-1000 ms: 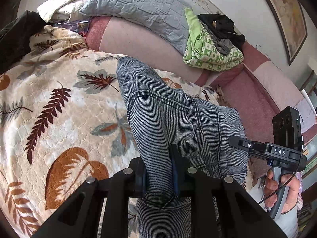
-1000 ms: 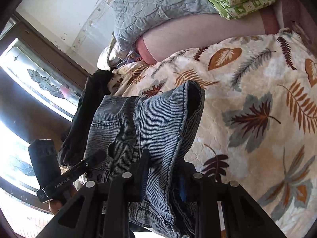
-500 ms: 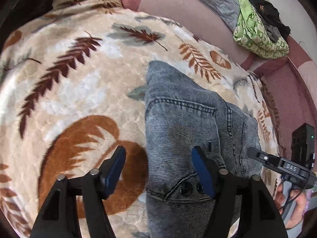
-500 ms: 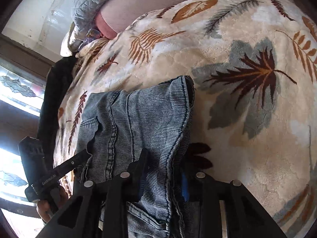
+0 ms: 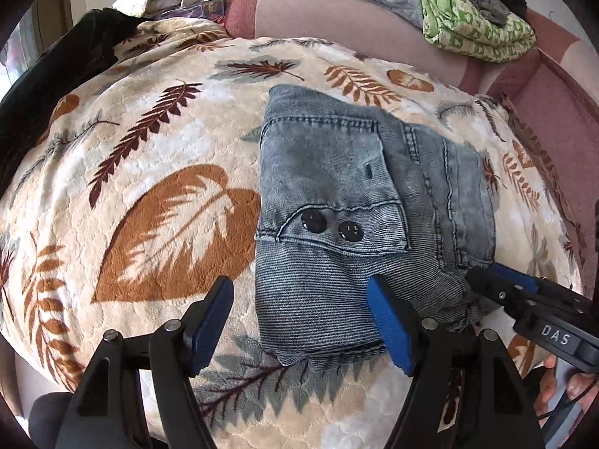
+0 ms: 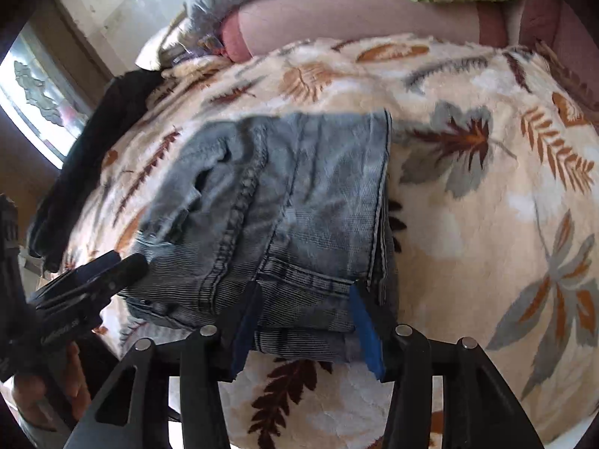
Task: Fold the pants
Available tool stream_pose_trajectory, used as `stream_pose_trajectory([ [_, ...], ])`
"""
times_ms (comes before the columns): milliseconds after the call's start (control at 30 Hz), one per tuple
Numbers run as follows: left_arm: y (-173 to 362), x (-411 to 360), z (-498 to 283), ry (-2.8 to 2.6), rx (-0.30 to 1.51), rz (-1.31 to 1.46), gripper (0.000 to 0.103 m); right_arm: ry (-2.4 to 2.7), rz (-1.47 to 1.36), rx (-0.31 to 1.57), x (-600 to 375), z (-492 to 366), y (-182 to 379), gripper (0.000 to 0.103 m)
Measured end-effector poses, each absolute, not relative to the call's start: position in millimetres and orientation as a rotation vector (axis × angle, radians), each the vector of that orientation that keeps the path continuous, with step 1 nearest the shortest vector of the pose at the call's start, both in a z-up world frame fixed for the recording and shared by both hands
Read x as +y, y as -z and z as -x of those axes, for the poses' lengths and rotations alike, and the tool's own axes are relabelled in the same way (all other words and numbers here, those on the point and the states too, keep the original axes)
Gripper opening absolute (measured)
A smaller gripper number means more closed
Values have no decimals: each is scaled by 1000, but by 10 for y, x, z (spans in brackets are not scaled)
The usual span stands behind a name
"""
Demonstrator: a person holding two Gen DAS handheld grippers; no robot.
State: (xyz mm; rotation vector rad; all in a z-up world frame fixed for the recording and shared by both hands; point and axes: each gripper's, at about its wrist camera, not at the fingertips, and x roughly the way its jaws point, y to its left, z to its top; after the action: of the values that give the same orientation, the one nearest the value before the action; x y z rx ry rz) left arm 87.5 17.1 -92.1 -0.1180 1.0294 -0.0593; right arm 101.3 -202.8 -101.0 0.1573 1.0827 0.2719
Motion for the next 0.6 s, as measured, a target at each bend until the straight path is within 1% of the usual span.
stream_pose_trajectory([
  [33,903,175,-864,39,1011,107,84,-259,-149,1078,-2009,-1011,980,54],
  [67,872,179,-861,34,1017,98,85,-249,-147,1083,-1993,-1002,935,54],
  [167,676,226,-789,54,1000,113,84,-276,-159,1038,-2012,-888,720,54],
  [200,600,228,-733,54,974,108,84,-274,-158,1009,-2040,-815,644,56],
  [233,529,235,-683,47,948,100,84,-271,-161,977,-2074,-731,575,62],
  [300,419,236,-590,42,913,91,84,-271,-189,927,-2142,-558,478,68],
  [467,235,196,-301,38,840,86,84,-261,-240,849,-2256,-124,397,69],
  [567,163,164,-65,6,762,61,85,-221,-187,777,-2281,132,385,74],
  [600,153,155,-6,5,750,52,86,-212,-165,766,-2287,196,387,78],
])
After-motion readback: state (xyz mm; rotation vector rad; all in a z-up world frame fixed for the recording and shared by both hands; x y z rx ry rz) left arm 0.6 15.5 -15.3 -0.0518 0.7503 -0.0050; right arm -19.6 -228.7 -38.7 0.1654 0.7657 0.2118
